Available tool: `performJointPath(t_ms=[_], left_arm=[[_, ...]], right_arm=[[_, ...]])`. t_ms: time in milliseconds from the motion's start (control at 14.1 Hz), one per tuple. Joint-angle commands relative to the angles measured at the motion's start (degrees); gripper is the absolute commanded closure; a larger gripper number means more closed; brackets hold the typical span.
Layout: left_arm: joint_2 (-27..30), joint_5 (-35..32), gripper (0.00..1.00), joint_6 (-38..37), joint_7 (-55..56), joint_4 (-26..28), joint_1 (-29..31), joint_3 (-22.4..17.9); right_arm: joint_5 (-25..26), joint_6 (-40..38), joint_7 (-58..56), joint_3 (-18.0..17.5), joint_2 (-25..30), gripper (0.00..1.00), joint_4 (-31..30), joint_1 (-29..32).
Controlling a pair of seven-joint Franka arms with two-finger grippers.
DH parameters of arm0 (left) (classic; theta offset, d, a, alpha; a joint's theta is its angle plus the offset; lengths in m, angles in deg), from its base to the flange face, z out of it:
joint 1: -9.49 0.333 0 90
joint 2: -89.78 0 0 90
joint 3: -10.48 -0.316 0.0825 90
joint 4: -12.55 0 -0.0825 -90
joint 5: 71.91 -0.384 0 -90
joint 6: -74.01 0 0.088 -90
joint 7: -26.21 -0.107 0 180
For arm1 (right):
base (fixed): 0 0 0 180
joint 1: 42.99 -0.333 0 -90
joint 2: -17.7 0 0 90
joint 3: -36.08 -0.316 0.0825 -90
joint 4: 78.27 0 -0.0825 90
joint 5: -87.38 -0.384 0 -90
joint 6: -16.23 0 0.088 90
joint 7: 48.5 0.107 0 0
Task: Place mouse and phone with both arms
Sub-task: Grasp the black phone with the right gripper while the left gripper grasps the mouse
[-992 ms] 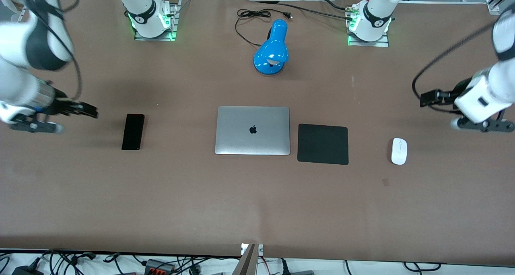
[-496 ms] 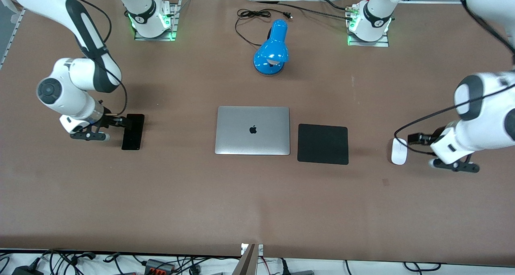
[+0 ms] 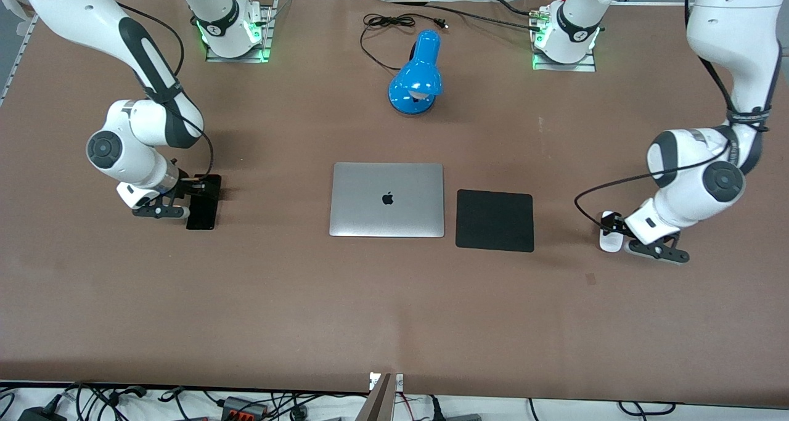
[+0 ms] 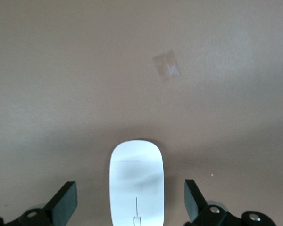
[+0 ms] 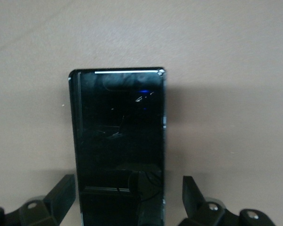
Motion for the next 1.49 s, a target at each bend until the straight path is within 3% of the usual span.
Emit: performJointPath(t_ms=[0, 283, 354, 496, 567, 638, 709, 780, 992, 1134, 1276, 1417], left_arm=[[-0.2, -0.9, 0.0, 5.7, -1.8, 3.8, 1.0, 0.6], [-1.3, -0.9, 0.0, 7.0, -1.8, 4.2, 1.2, 0.7], [-1.4, -0.9, 0.0, 7.6, -1.8, 4.7, 1.1, 0.8], [-2.9, -0.9, 0.02, 10.0, -2.0, 5.0, 1.4, 0.8], [-3.1, -0.9, 0.11, 10.7, -2.6, 5.0, 1.8, 0.9], [-3.1, -0.9, 0.28, 10.7, -2.7, 5.0, 1.8, 0.9], [-3.2, -0.9, 0.53, 10.5, -2.9, 4.9, 1.8, 0.8], [-3.2, -0.9, 0.62, 10.5, -2.8, 4.9, 1.9, 0.9], [-2.5, -0.9, 0.68, 10.2, -2.6, 4.4, 1.8, 0.9], [-1.2, -0.9, 0.68, 9.0, -2.5, 4.2, 1.8, 0.9], [1.5, -0.9, 0.68, 2.4, -2.4, 1.9, 1.6, 0.9], [3.9, -0.9, 0.68, -8.3, -2.2, -3.6, 1.3, 1.0]], right_arm=[[0.7, 1.8, -2.9, -0.1, -1.0, 0.0, -0.7, -0.3], [0.7, 2.5, -2.9, -0.1, -1.7, 0.0, -0.6, -0.3], [0.7, 2.4, -2.9, -0.1, -1.7, 0.06, -0.6, -0.3], [0.7, 2.3, -2.9, -0.1, -1.8, 0.5, -0.6, -0.3], [0.7, 2.2, -2.9, -0.1, -1.9, 0.68, -0.6, -0.3], [0.7, 2.2, -2.9, -0.1, -1.9, 0.79, -0.6, -0.3], [0.7, 2.1, -2.9, -0.1, -1.9, 0.89, -0.6, -0.3], [0.7, 2.0, -3.0, -0.1, -1.8, 0.98, -0.5, -0.3], [0.7, 1.4, -3.0, -0.5, 0.9, 1.0, -0.3, -0.5], [0.5, -2.7, -0.3, -4.2, 2.8, 1.0, 0.9, -1.1], [0.6, -4.3, 6.8, -7.1, 2.7, 1.0, 3.3, -2.7], [0.5, -4.4, 13.9, -7.5, 1.5, 1.0, 5.0, -7.8]])
